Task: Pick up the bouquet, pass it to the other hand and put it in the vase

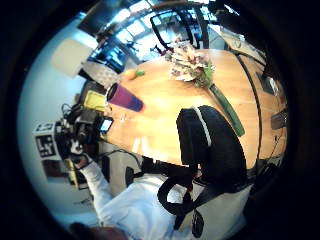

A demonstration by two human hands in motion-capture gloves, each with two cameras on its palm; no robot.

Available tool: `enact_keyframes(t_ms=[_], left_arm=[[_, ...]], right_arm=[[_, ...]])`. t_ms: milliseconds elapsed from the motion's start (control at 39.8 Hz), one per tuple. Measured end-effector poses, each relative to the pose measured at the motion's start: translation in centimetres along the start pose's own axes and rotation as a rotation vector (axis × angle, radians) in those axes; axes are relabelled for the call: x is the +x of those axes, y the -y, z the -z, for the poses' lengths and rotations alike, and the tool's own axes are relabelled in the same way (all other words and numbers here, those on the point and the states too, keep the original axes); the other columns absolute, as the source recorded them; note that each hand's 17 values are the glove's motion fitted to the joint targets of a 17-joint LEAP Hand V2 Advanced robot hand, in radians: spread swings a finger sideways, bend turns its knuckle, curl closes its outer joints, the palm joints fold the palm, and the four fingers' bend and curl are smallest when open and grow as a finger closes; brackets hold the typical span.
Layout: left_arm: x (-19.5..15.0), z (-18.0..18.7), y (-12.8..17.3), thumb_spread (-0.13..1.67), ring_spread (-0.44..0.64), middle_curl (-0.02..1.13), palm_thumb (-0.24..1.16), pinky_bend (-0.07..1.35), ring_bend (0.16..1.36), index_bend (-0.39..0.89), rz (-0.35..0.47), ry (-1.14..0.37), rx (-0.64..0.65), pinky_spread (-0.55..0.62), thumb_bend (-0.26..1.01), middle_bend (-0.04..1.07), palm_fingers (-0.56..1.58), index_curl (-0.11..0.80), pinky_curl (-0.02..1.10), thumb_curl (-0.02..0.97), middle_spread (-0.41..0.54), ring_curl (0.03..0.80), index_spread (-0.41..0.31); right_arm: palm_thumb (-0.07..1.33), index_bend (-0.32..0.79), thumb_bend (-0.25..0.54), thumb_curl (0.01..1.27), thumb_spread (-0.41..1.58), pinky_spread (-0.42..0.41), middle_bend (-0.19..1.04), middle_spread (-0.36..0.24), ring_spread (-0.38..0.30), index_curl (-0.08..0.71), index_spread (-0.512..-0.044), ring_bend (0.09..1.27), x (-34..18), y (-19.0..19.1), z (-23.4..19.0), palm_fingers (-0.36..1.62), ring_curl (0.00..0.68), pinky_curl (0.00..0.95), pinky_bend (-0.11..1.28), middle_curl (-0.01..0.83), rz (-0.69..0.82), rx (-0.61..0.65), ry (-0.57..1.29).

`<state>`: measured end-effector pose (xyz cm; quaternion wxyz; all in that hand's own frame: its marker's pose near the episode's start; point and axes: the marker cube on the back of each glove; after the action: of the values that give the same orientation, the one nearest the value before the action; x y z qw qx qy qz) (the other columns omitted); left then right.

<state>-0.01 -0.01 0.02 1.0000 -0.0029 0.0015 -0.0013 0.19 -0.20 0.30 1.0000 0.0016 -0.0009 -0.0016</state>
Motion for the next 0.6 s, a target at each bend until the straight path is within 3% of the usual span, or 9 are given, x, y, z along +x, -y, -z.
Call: enact_keyframes(t_ms=[101,201,352,528,604], left_arm=[[-0.2,-0.4,0.4,0.65,0.06,0.12,0.11,0.27,0.41,0.35,0.015,-0.015,-0.025,0.12,0.06,0.18,0.61,0.143,0.13,0.037,0.011,0.142,-0.071],[-0.3,-0.9,1.0,0.84,0.07,0.16,0.12,0.27,0.42,0.34,0.026,-0.039,-0.039,0.15,0.05,0.17,0.59,0.194,0.17,0.060,0.013,0.185,-0.086],[0.0,-1.4,1.5,1.01,0.08,0.20,0.12,0.25,0.41,0.33,0.028,-0.064,-0.034,0.17,0.04,0.16,0.58,0.248,0.21,0.091,0.015,0.214,-0.097],[1.4,-2.7,2.1,1.12,0.08,0.22,0.12,0.24,0.41,0.32,-0.039,-0.105,-0.048,0.18,0.01,0.15,0.57,0.295,0.24,0.123,0.016,0.235,-0.103],[2.4,-3.5,1.8,1.13,0.09,0.23,0.12,0.24,0.41,0.31,-0.058,-0.126,-0.061,0.19,0.00,0.15,0.56,0.312,0.25,0.136,0.016,0.243,-0.105]], right_arm=[[0.44,0.12,0.284,0.10,0.65,0.152,0.28,-0.054,0.018,0.087,-0.255,0.37,1.0,0.9,-1.5,0.62,0.149,0.172,0.49,0.127,0.014,0.018,0.006],[0.47,0.11,0.293,0.13,0.85,0.185,0.30,-0.065,0.023,0.122,-0.308,0.39,0.8,0.5,-1.2,0.59,0.198,0.220,0.50,0.175,0.009,0.017,0.007],[0.49,0.11,0.276,0.16,1.04,0.211,0.30,-0.073,0.026,0.147,-0.337,0.40,0.0,-0.1,-0.6,0.58,0.230,0.252,0.50,0.224,0.016,-0.026,0.004],[0.50,0.12,0.245,0.19,1.16,0.225,0.30,-0.074,0.028,0.170,-0.354,0.40,-0.4,0.6,-1.6,0.58,0.254,0.274,0.49,0.265,0.050,-0.074,0.034],[0.48,0.06,0.213,0.20,1.16,0.245,0.30,-0.060,0.050,0.154,-0.344,0.45,-0.2,0.3,-1.4,0.66,0.269,0.291,0.56,0.279,0.031,-0.100,0.034]])
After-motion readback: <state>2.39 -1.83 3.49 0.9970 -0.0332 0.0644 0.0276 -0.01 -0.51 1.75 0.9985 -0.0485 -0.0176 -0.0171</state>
